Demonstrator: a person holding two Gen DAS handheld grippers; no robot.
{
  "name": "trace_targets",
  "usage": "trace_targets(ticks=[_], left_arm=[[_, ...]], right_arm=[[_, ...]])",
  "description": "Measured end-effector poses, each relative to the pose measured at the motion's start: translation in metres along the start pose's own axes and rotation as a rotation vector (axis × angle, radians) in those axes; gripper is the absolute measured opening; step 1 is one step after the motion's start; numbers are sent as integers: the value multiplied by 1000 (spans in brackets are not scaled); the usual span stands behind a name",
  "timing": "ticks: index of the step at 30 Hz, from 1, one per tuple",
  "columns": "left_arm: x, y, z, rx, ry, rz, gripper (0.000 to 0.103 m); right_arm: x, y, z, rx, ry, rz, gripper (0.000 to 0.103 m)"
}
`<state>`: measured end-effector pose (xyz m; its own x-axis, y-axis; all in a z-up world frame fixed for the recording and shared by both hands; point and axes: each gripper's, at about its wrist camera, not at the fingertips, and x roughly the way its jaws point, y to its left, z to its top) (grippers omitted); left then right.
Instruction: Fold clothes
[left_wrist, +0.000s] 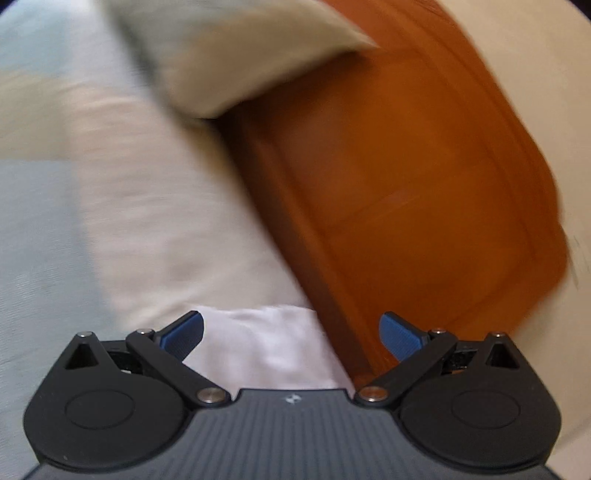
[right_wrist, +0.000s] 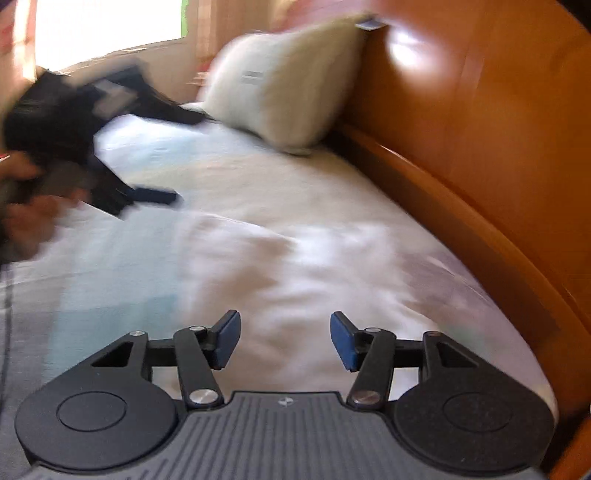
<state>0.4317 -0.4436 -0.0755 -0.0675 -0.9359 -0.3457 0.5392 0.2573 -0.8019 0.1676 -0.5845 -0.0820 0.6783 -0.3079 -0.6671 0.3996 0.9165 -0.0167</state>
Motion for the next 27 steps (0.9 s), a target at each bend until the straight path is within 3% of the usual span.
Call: trace_targets(ticks=[3,6,8,15,19,22,24,27], left_arm=[[25,-10,-13,50,70,-47,101],[39,4,-27,95,115,103,99],[32,6,-30,132,117,130,95],[0,-12,-43,321,138,208,96],[-15,-20,-52,473,129,346,96],[-32,-24,-64,551,99,448,96],[-45,-24,-72,553,91,480,96],[-70,-25,-86,560,86,507,96]], right_arm=[[7,-18,-23,74,81,-7,60],[11,-28,-35,112,90,-4,60],[2,-32,-37,128,60,-3,60],[-1,-32,-28,64,4,-46,60],[-3,-31,-22,23,-26,-72,60],[-1,-6,0,32,-85,51,62],[15,19,13,-18,-105,69,65],[58,47,11,-111,21,109,69]])
